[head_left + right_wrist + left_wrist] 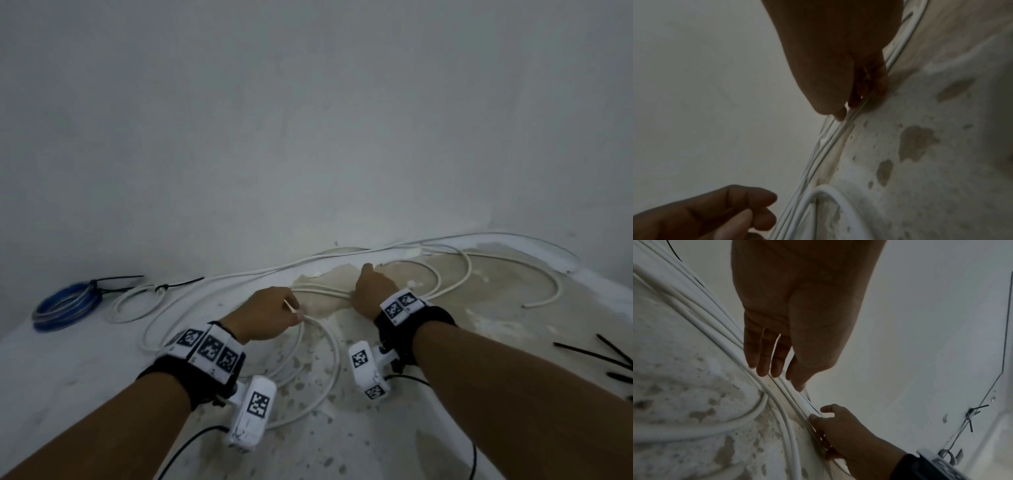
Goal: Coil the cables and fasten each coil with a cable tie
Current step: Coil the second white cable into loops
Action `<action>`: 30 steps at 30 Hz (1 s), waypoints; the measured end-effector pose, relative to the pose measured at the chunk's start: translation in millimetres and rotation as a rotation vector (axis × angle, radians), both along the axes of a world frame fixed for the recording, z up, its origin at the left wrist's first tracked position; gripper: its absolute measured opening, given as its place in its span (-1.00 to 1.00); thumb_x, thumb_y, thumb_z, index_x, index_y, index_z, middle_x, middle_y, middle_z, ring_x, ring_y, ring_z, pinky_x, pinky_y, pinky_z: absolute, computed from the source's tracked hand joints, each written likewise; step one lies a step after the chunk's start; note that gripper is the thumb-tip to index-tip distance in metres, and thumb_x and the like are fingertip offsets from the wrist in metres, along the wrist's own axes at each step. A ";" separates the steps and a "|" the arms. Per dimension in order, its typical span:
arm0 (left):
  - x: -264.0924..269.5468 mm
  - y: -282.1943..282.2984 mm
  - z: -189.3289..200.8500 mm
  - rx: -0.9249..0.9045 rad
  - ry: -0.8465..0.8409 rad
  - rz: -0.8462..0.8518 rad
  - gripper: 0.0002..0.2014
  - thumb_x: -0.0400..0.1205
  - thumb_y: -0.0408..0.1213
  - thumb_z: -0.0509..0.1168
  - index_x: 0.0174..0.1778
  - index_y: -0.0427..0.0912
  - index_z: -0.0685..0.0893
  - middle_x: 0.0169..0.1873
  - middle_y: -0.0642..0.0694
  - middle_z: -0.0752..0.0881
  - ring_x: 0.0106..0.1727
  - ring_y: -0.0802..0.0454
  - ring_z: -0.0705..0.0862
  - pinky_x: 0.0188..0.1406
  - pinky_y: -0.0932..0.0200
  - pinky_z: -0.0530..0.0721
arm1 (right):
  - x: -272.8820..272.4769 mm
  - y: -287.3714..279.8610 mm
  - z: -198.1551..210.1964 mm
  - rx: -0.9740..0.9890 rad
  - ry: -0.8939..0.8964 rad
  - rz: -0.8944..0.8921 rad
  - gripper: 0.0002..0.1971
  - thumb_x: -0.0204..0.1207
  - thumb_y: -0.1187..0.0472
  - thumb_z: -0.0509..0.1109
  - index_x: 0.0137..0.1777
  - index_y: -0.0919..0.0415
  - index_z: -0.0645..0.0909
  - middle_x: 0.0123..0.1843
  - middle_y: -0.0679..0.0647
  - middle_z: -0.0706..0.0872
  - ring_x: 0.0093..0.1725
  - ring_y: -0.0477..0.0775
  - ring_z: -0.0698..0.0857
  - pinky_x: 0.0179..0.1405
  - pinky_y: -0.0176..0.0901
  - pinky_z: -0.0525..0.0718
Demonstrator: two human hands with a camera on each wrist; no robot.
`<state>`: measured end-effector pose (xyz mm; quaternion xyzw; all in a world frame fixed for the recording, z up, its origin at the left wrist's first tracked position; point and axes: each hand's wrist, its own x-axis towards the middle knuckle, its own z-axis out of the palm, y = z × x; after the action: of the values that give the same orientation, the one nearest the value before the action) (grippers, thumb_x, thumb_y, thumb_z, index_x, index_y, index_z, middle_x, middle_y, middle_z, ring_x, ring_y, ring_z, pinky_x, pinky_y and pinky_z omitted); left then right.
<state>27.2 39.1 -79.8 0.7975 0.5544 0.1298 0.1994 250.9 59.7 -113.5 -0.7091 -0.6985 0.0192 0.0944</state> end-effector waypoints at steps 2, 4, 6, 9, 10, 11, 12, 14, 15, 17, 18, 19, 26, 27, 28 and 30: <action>-1.0 -1.2 1.3 0.002 -0.014 0.012 -0.71 0.62 -0.02 0.39 0.16 -0.09 0.65 0.05 -0.02 0.70 0.08 0.05 0.64 -0.07 0.24 0.53 | 1.5 -2.1 -0.3 0.012 0.020 -0.010 -0.73 0.70 0.27 0.17 0.26 0.36 0.60 0.28 0.25 0.69 0.24 0.20 0.69 0.15 -0.09 0.61; 0.7 -1.4 2.2 0.009 -0.024 0.036 -0.74 0.61 -0.05 0.41 0.14 -0.09 0.67 0.05 -0.03 0.71 0.06 0.06 0.64 -0.08 0.25 0.53 | 3.2 -1.9 3.3 0.034 0.080 -0.042 -0.77 0.65 0.27 0.22 0.09 0.33 0.69 0.16 0.22 0.76 0.13 0.17 0.74 0.07 -0.10 0.67; 4.6 0.3 3.5 0.042 -0.036 0.059 -0.74 0.61 -0.08 0.42 0.15 -0.10 0.66 0.03 -0.05 0.73 0.02 0.05 0.65 -0.12 0.24 0.54 | 2.2 0.8 11.7 0.094 0.128 -0.070 -0.82 0.60 0.23 0.29 0.04 0.30 0.67 0.10 0.22 0.77 0.10 0.20 0.76 0.03 -0.08 0.68; 12.6 2.1 10.5 0.172 -0.091 0.136 -0.57 0.59 -0.14 0.43 0.35 -0.08 0.51 0.12 -0.13 0.63 0.05 -0.07 0.65 -0.04 0.16 0.57 | -4.9 0.3 28.9 0.267 0.222 -0.047 -0.83 0.59 0.13 0.33 0.05 0.21 0.62 0.03 0.18 0.76 0.06 0.23 0.74 -0.07 -0.08 0.61; 15.5 2.0 15.6 0.243 -0.121 0.156 -0.45 0.58 -0.17 0.44 0.47 -0.05 0.40 0.19 -0.17 0.53 0.10 -0.12 0.62 0.08 0.10 0.58 | -8.6 -2.3 35.3 0.346 0.264 0.000 -0.84 0.62 0.10 0.32 0.04 0.19 0.61 -0.05 0.16 0.77 -0.02 0.22 0.73 -0.14 -0.10 0.56; 17.5 2.9 21.1 0.314 -0.153 0.170 -0.33 0.57 -0.19 0.45 0.56 0.00 0.29 0.23 -0.17 0.41 0.11 -0.13 0.58 0.18 0.04 0.56 | -12.3 -5.8 42.0 0.414 0.300 0.065 -0.83 0.64 0.07 0.32 0.04 0.16 0.60 -0.14 0.12 0.75 -0.11 0.21 0.71 -0.21 -0.11 0.51; 19.5 3.8 28.3 0.371 -0.149 0.180 -0.26 0.58 -0.20 0.44 0.62 0.06 0.20 0.22 -0.16 0.34 0.08 -0.11 0.55 0.21 0.01 0.55 | -15.0 -9.8 48.7 0.457 0.313 0.138 -0.83 0.65 0.04 0.31 0.03 0.15 0.59 -0.25 0.08 0.72 -0.20 0.19 0.68 -0.26 -0.11 0.48; 23.3 4.6 43.1 0.421 -0.053 0.151 -0.34 0.61 -0.18 0.40 0.60 0.09 0.27 0.16 -0.13 0.43 0.04 -0.12 0.59 0.19 -0.01 0.59 | -18.2 -18.0 62.0 0.509 0.289 0.260 -0.82 0.66 0.02 0.31 0.03 0.13 0.57 -0.42 -0.04 0.58 -0.34 0.16 0.62 -0.33 -0.10 0.46; 24.4 5.3 50.4 0.411 -0.021 0.120 -0.49 0.64 -0.19 0.36 0.51 0.03 0.42 0.07 -0.12 0.56 0.01 -0.13 0.64 0.16 -0.01 0.62 | -18.0 -21.2 68.1 0.527 0.259 0.296 -0.82 0.67 0.02 0.31 0.03 0.13 0.57 -0.47 -0.09 0.51 -0.39 0.14 0.57 -0.35 -0.10 0.45; 25.4 3.9 64.0 0.295 -0.104 0.108 -0.78 0.64 -0.34 0.27 0.20 -0.14 0.66 -0.17 -0.09 0.74 -0.12 -0.09 0.73 0.06 -0.01 0.70 | -14.3 -25.7 76.5 0.536 0.184 0.329 -0.82 0.67 0.01 0.30 0.03 0.12 0.56 -0.51 -0.14 0.42 -0.42 0.10 0.51 -0.35 -0.11 0.42; 25.6 1.0 70.9 0.222 -0.215 0.130 -0.79 0.61 -0.42 0.22 0.09 -0.20 0.71 -0.23 -0.12 0.78 -0.19 -0.07 0.75 -0.01 0.00 0.72 | -12.1 -27.7 78.9 0.524 0.146 0.324 -0.82 0.67 0.00 0.29 0.03 0.11 0.55 -0.50 -0.13 0.41 -0.41 0.11 0.51 -0.35 -0.10 0.43; 27.2 -2.0 76.4 0.156 -0.346 0.163 -0.76 0.60 -0.46 0.18 0.04 -0.25 0.73 -0.24 -0.17 0.81 -0.22 -0.07 0.76 -0.09 0.04 0.73 | -10.4 -29.7 80.2 0.512 0.118 0.308 -0.80 0.68 -0.03 0.27 0.02 0.10 0.55 -0.48 -0.12 0.43 -0.38 0.12 0.53 -0.34 -0.09 0.45; 32.5 -30.3 111.9 -0.194 -1.269 0.435 -0.88 0.67 -0.31 0.34 -0.12 -0.30 0.61 -0.18 -0.21 0.62 -0.21 -0.12 0.72 -0.06 -0.07 0.79 | -10.5 -40.3 70.4 0.365 0.193 0.224 -0.72 0.74 -0.05 0.15 0.02 0.18 0.46 -0.28 0.11 0.72 -0.26 0.25 0.68 -0.23 0.05 0.67; 25.4 -31.9 116.3 -0.291 -1.382 0.452 -0.88 0.68 -0.31 0.33 -0.09 -0.27 0.55 -0.15 -0.21 0.57 -0.18 -0.16 0.74 0.01 -0.16 0.76 | -7.2 -43.2 65.4 0.335 0.214 0.223 -0.74 0.73 -0.03 0.16 0.01 0.17 0.46 -0.26 0.14 0.76 -0.25 0.27 0.72 -0.18 0.10 0.71; 14.8 -33.0 118.5 -0.382 -1.479 0.467 -0.86 0.70 -0.30 0.30 -0.05 -0.27 0.48 -0.13 -0.25 0.56 -0.16 -0.21 0.74 0.10 -0.22 0.72 | -3.7 -47.8 61.6 0.296 0.227 0.221 -0.74 0.72 -0.03 0.18 -0.01 0.17 0.47 -0.24 0.17 0.78 -0.24 0.28 0.74 -0.13 0.13 0.73; -8.3 -34.1 117.8 -0.458 -1.588 0.505 -0.89 0.74 -0.33 0.20 -0.02 -0.27 0.41 -0.13 -0.32 0.57 -0.17 -0.21 0.71 0.15 -0.15 0.70 | 4.6 -55.4 52.6 0.240 0.256 0.199 -0.70 0.69 -0.09 0.23 -0.07 0.14 0.52 -0.20 0.14 0.80 -0.19 0.21 0.76 -0.05 0.10 0.73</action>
<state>18.9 5.0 38.0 0.2637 0.4241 0.5743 0.6487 255.5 4.3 -60.9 -0.6120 -0.7448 0.0348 0.2639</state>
